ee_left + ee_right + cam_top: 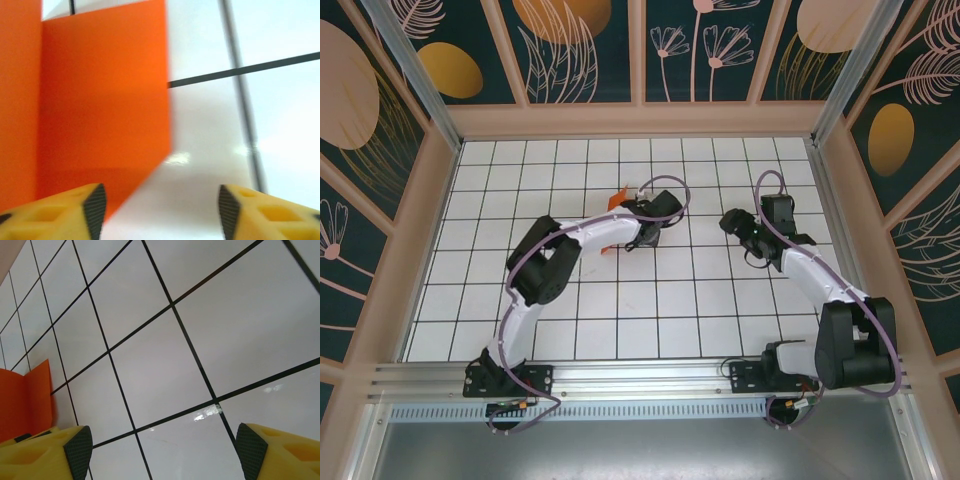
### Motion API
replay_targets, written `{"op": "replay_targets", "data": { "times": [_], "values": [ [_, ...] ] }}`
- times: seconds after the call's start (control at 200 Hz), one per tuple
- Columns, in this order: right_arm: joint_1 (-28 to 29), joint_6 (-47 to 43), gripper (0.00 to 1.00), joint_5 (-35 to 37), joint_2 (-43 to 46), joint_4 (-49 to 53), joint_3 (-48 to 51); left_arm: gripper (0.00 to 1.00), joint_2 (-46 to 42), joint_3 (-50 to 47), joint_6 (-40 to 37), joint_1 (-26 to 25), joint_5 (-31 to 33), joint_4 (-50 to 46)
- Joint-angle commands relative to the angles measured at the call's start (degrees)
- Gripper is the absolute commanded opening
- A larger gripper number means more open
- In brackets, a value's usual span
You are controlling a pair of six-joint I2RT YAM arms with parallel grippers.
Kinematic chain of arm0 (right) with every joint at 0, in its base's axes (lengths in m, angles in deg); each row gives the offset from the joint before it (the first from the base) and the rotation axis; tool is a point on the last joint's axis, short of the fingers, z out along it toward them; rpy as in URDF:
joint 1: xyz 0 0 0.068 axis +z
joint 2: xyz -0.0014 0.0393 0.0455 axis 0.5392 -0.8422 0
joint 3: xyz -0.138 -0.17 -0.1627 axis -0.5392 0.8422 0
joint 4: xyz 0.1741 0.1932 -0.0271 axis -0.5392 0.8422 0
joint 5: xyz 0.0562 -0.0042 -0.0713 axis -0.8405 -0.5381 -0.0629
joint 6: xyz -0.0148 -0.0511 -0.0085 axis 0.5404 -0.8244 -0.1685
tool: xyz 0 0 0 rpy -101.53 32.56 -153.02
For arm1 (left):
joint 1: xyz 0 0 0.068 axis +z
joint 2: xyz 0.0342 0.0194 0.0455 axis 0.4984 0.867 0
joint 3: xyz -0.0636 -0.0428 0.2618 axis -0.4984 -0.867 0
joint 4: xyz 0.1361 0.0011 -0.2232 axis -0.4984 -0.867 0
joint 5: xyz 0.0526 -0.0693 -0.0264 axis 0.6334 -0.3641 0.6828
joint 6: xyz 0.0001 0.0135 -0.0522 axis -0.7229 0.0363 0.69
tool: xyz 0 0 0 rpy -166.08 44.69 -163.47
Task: Fold a paper plane with a square sheet of paper (pick it up from the middle)
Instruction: Turn over the paper at the center of the table, then move the paper to the center of the table.
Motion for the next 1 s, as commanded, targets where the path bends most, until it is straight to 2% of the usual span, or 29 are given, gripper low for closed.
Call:
{"op": "replay_targets", "data": {
  "times": [0.0, 0.15, 0.245, 0.33, 0.51, 0.635, 0.746, 0.996],
  "values": [
    [-0.2, -0.3, 0.78, -3.8, -1.2, -0.5, -1.6, 0.73, -9.6, -3.9, -1.8, 0.1, -10.7, 11.4],
    [1.8, -0.5, 0.77, -6.8, -2.1, -4.4, -1.8, 0.85, -19.6, -11.4, -3.4, 0.1, -13.0, 21.0],
    [5.1, -0.5, 0.77, -7.2, -4.2, -5.2, -4.3, 0.95, -24.2, -16.1, -3.6, 0.5, -8.6, 24.0],
    [9.8, -0.9, 0.76, -7.1, -8.2, -5.1, -7.9, 0.98, -28.2, -19.3, -1.5, 2.3, -4.6, 23.6],
    [20.9, -1.4, 0.68, -4.6, -19.0, -4.1, -18.3, 0.98, -34.6, -29.2, 7.1, 9.7, -2.1, 23.3],
    [26.4, -1.1, 0.57, -4.7, -28.5, -2.9, -26.7, 0.99, -39.2, -35.2, 11.4, 13.7, -0.4, 23.3],
    [29.4, -0.9, 0.46, -4.2, -37.3, -0.5, -35.4, 0.98, -42.1, -41.1, 13.0, 16.7, -1.3, 24.2],
    [32.6, -2.1, 0.46, -5.4, -51.1, 3.6, -50.1, 0.99, -44.1, -46.4, 15.6, 20.1, -3.0, 24.7]
  ]
}}
